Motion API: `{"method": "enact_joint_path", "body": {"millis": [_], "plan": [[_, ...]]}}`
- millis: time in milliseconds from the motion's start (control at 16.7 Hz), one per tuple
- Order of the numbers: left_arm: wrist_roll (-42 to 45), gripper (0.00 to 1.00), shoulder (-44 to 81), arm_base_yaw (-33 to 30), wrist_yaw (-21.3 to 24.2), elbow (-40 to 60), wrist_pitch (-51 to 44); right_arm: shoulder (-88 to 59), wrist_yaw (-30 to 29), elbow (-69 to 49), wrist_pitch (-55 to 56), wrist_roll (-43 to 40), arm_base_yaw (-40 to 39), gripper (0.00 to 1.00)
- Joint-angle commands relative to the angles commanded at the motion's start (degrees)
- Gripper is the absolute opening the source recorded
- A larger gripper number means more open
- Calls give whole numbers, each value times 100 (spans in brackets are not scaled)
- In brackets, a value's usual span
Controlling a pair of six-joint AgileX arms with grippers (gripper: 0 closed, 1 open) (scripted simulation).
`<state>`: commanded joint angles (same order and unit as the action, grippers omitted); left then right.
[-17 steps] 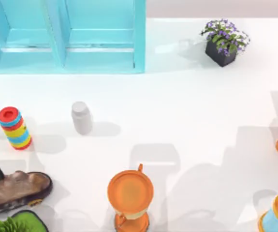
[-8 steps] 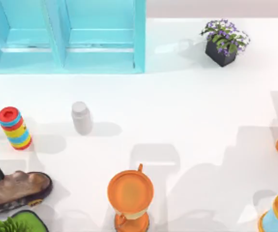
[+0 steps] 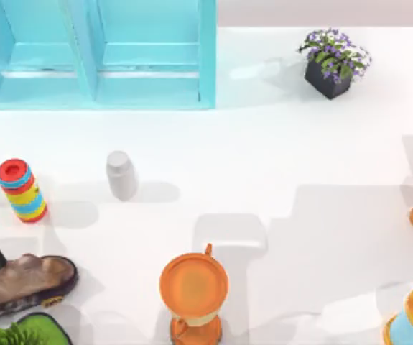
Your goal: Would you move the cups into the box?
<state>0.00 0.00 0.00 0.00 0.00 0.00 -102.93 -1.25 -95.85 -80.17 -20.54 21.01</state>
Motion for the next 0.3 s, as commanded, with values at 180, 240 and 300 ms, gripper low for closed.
{"method": "enact_joint_path", "body": {"millis": [180,240,300], "plan": [[0,100,0,0,0,0,0,-11,3,-618,-624,-3,-1,100],[0,100,0,0,0,0,0,-6,0,-704,-712,0,0,100],[0,100,0,0,0,0,0,-3,-1,-731,-741,1,0,100]]}}
